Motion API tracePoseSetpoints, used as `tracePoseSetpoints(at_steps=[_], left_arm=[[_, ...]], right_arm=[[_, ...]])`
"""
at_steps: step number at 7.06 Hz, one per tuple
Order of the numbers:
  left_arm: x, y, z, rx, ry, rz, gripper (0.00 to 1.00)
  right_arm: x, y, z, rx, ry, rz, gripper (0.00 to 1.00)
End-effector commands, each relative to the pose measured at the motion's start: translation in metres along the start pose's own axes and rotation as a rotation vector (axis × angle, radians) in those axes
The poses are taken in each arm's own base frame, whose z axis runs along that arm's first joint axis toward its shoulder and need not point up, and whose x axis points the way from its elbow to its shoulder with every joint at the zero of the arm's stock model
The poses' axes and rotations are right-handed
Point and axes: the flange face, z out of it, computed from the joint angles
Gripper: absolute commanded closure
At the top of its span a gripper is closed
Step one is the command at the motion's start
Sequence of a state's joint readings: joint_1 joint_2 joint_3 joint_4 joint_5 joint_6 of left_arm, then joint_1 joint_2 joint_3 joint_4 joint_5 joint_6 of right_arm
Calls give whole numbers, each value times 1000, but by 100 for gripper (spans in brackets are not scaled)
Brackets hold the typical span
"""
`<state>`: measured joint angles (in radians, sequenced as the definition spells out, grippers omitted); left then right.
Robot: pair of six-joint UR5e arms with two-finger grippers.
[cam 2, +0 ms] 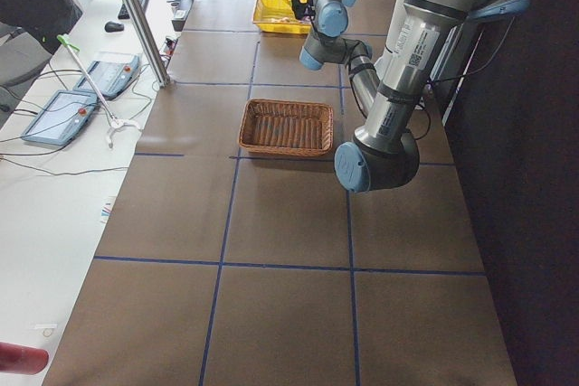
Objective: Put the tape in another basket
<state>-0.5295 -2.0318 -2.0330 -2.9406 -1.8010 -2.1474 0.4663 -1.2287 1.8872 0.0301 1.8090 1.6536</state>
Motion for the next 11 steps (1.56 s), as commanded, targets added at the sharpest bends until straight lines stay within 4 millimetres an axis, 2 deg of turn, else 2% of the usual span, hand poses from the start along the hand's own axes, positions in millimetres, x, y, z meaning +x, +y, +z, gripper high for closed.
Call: tracePoseSetpoints(at_steps=[1, 6, 7, 8, 9, 10, 11], left_arm=[[-2, 10, 10, -6, 22, -20, 0], [-5, 24, 25, -3, 57, -50, 0], [-5, 25, 26, -5, 60, -49, 6], [-6, 25, 26, -5, 59, -49, 48], [-6, 25, 26, -5, 59, -47, 76], [-8, 25, 26, -3, 53, -42, 94], [-8, 25, 25, -4, 54, -42, 99]], right_arm=[[0, 3, 4, 0, -5, 6, 100], [-2, 13, 15, 25, -18, 28, 100], [-4, 13, 17, 24, -24, 26, 100], [-6, 13, 19, 22, -29, 25, 99], [-7, 14, 21, 19, -34, 27, 93], [-12, 13, 25, 19, -46, 25, 87], [-13, 13, 26, 19, -49, 24, 80]])
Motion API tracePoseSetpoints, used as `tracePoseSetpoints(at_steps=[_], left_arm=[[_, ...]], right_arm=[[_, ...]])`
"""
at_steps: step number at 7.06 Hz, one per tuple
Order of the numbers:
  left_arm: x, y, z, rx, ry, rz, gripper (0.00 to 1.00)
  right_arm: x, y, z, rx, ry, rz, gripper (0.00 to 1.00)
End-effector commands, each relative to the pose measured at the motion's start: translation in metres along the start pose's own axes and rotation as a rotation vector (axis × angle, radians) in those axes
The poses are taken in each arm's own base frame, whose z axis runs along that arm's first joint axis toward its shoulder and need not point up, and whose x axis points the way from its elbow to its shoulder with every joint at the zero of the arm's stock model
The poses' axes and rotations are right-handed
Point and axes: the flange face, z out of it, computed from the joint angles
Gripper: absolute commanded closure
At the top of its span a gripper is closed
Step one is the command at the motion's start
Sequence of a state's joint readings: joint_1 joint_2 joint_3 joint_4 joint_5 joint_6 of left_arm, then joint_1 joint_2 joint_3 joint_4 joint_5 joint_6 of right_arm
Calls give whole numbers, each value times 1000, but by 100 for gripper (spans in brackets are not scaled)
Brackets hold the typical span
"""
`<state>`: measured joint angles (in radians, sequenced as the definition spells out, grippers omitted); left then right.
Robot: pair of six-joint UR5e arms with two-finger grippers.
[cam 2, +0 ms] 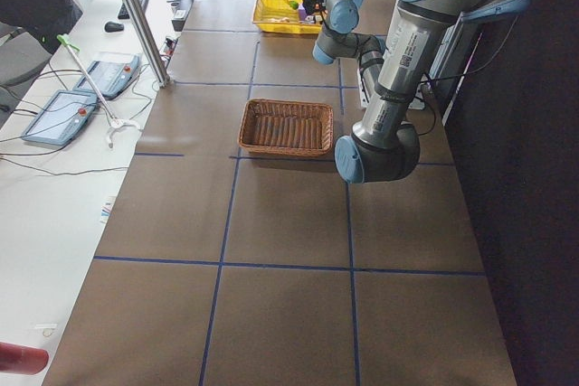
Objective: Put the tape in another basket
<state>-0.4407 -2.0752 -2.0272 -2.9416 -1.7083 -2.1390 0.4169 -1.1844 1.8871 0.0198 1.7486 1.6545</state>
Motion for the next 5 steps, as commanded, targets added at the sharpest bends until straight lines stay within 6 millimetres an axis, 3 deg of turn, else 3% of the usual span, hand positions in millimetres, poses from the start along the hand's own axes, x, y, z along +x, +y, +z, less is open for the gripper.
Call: tracePoseSetpoints(at_steps=[1, 2, 5], left_arm=[[-1, 0, 0, 1, -3, 1, 100], [-1, 0, 0, 1, -3, 1, 100], [5, 1, -3, 0, 8, 1, 100]], right_arm=[[-4, -1, 3, 1, -12, 0, 39], [-4, -1, 3, 2, -12, -1, 0], [-5, -3, 2, 5, -12, -4, 0]])
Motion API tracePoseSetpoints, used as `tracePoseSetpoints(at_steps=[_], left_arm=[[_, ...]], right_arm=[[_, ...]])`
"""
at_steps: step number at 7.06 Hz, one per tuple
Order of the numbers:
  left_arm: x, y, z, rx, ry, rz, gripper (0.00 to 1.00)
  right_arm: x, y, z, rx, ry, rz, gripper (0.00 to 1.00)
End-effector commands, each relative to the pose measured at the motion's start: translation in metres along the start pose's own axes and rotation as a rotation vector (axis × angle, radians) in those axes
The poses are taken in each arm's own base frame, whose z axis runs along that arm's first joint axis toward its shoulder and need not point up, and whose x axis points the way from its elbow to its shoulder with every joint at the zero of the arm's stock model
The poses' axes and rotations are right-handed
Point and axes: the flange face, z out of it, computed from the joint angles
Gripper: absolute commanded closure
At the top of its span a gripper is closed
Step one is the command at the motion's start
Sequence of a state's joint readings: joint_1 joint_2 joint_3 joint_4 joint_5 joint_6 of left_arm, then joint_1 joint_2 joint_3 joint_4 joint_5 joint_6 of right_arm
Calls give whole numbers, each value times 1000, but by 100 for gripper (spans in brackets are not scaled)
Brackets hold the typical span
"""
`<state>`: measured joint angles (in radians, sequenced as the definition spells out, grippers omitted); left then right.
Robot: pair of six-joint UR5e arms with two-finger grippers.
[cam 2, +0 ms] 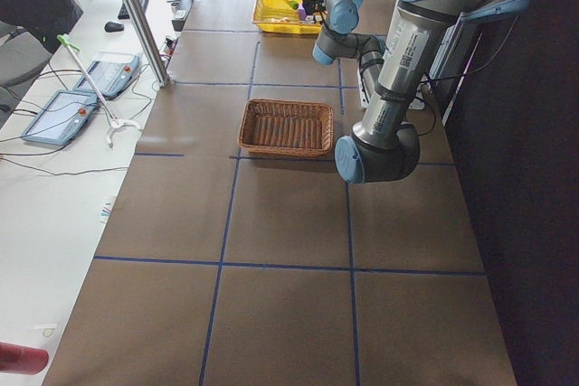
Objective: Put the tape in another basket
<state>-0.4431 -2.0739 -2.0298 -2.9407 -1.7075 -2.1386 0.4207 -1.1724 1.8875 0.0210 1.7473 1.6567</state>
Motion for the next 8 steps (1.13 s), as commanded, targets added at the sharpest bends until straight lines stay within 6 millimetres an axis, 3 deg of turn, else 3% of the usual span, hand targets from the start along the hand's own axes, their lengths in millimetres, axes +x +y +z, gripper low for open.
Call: tracePoseSetpoints(at_steps=[1, 4, 8], left_arm=[[6, 2, -3, -2, 12, -2, 100], [12, -1, -7, 4, 27, 7, 100], [12, -24, -11, 70, 13, 42, 100]], right_arm=[[1, -3, -3, 5, 5, -5, 0], [9, -19, -22, 27, 44, -10, 0], [2, -103, -68, -42, 345, 36, 0]])
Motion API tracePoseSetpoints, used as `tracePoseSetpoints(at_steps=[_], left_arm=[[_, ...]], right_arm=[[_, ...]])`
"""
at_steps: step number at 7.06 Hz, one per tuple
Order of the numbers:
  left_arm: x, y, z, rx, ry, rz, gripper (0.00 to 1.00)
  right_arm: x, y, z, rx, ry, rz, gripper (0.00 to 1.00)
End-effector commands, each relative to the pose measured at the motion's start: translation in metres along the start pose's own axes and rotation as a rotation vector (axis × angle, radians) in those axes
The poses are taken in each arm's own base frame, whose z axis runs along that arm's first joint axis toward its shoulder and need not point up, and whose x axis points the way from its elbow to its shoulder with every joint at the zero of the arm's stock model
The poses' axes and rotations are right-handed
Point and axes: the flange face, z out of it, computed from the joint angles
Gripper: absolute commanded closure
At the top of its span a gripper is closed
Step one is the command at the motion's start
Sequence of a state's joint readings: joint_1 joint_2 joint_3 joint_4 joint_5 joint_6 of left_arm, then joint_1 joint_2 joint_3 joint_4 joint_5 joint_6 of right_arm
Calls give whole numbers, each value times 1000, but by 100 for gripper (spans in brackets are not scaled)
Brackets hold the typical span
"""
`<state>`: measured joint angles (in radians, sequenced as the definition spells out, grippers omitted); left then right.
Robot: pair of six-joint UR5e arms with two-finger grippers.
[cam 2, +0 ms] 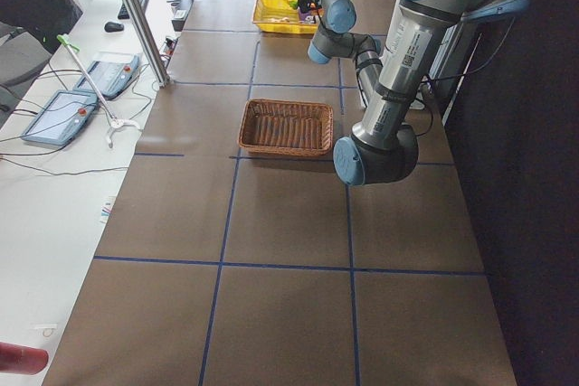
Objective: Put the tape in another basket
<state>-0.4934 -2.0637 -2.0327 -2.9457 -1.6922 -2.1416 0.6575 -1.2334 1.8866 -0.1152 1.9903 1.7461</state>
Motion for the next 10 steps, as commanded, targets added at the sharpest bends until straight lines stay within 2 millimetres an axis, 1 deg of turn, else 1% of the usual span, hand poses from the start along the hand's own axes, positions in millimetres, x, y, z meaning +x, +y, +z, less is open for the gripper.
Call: tracePoseSetpoints(at_steps=[1, 2, 3, 4, 5, 6, 7, 8, 9, 10], left_arm=[[-5, -22, 1, 54, -28, 27, 100], [-14, -36, 2, 88, -61, 31, 100], [-14, -53, 0, 136, -109, 42, 100], [-16, -62, 4, 168, -183, 100, 100], [-25, -68, 10, 181, -283, 183, 100], [-30, -83, 13, 201, -422, 246, 100], [-29, -105, 9, 187, -590, 296, 100], [-27, -121, 3, 181, -709, 342, 100], [-34, -135, -1, 181, -826, 382, 100], [-47, -146, -4, 191, -961, 400, 100]], right_arm=[[-2, -55, -31, -36, 231, 55, 0], [-3, -83, -54, -25, 327, 93, 0], [-4, -104, -71, -1, 398, 110, 0], [1, -119, -78, 15, 479, 110, 0], [12, -131, -82, 32, 564, 114, 0], [22, -146, -91, 44, 657, 98, 0], [41, -155, -100, 22, 750, 56, 0], [62, -161, -110, -6, 855, 22, 0], [78, -165, -122, -32, 930, 1, 0], [94, -167, -135, -62, 1004, -21, 0]])
